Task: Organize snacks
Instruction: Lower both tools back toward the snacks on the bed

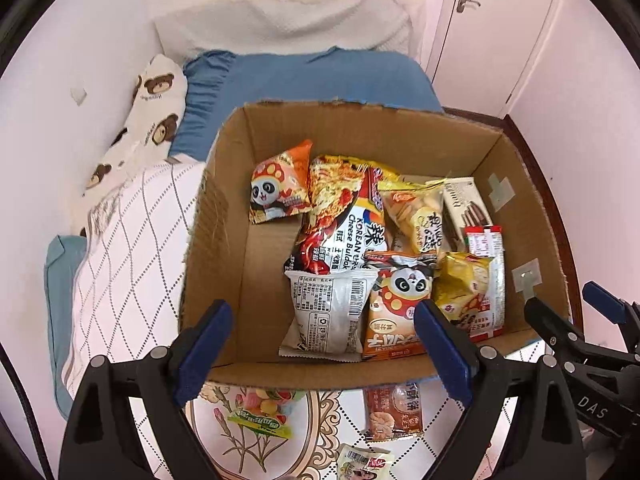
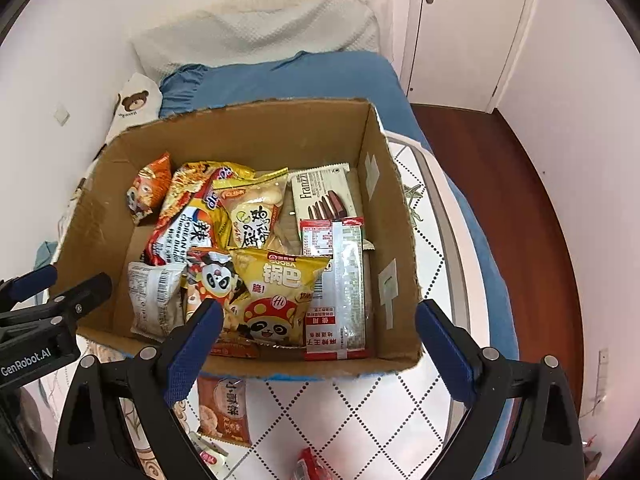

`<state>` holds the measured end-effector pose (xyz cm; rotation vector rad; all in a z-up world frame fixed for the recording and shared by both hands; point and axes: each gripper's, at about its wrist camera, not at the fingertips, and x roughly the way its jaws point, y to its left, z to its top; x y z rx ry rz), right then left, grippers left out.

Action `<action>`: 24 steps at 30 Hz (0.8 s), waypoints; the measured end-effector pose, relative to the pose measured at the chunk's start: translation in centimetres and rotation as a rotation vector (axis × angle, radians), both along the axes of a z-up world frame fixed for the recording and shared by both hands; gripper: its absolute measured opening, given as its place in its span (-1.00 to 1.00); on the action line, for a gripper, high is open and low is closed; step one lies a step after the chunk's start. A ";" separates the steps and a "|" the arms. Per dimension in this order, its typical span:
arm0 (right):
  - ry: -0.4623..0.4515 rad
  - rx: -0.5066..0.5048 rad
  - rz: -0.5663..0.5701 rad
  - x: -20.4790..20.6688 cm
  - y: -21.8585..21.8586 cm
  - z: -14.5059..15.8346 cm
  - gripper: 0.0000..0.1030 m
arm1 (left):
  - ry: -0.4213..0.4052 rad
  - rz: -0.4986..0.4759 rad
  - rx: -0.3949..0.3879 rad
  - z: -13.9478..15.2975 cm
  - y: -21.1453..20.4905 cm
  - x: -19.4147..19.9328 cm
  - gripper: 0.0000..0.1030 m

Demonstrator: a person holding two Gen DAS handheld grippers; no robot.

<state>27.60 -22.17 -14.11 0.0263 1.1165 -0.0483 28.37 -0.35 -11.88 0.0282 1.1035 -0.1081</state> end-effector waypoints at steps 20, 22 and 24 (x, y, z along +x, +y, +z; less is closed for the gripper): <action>-0.249 -0.002 0.004 -9.5 -0.3 8.6 0.91 | -0.220 -0.019 -0.049 6.7 0.2 -9.7 0.81; -0.260 0.014 -0.001 -10.4 -0.4 9.1 0.91 | -0.238 -0.022 -0.048 7.3 0.2 -10.7 0.81; -0.275 0.013 -0.002 -11.2 -0.3 9.5 0.91 | -0.253 -0.024 -0.053 7.7 0.2 -11.6 0.81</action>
